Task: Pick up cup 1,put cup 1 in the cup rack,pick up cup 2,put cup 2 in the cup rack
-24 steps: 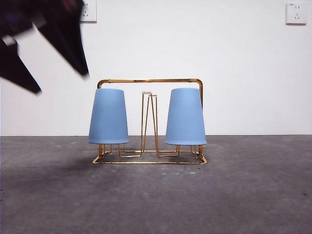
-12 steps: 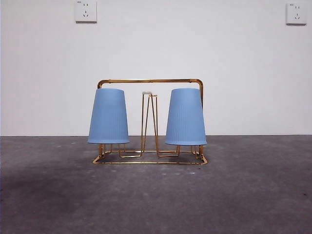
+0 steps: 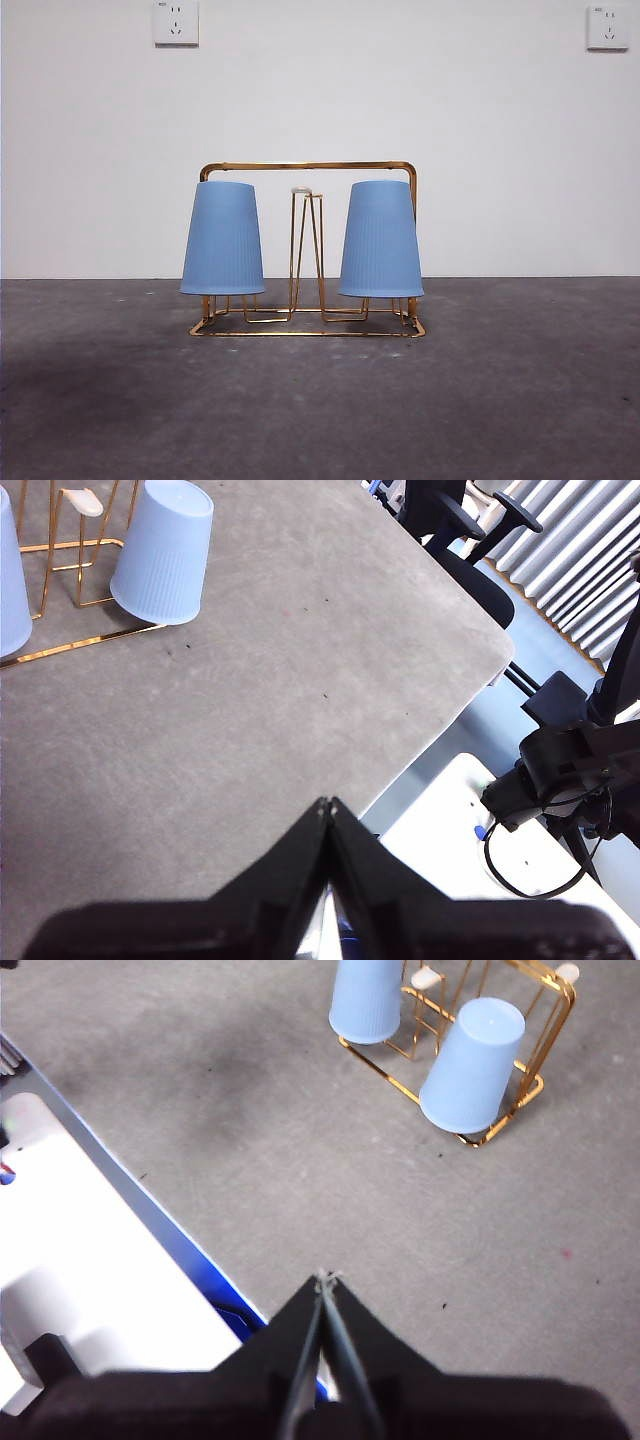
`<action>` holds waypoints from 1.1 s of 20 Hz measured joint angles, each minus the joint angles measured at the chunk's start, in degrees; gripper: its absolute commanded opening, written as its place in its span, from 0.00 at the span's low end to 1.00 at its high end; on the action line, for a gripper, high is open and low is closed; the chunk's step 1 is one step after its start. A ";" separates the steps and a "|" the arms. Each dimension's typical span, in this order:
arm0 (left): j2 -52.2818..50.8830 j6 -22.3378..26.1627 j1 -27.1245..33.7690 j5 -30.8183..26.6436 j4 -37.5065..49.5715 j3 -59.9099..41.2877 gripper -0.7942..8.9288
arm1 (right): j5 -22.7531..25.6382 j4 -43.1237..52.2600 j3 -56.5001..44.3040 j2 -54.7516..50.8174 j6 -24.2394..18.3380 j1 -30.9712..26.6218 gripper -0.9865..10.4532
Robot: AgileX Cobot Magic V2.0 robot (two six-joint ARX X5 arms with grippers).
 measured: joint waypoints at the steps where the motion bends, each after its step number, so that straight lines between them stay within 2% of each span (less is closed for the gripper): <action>1: 0.04 0.02 0.00 0.00 0.00 0.00 0.08 | 0.42 0.00 0.00 0.31 0.20 0.00 0.09; 11: 0.55 0.07 0.00 0.00 0.00 0.00 0.08 | 4.90 0.00 0.00 2.58 0.59 0.00 0.09; 16: 0.96 0.20 0.00 0.00 -0.02 0.00 0.08 | 5.14 0.00 0.00 3.30 0.59 0.00 0.09; 19: 1.36 1.11 0.00 -0.52 1.73 0.00 0.08 | 5.14 0.00 0.00 3.41 0.59 0.00 0.09; 22: 2.10 4.02 0.00 -1.95 4.50 0.00 0.08 | 5.14 0.00 0.00 3.43 0.59 0.00 0.09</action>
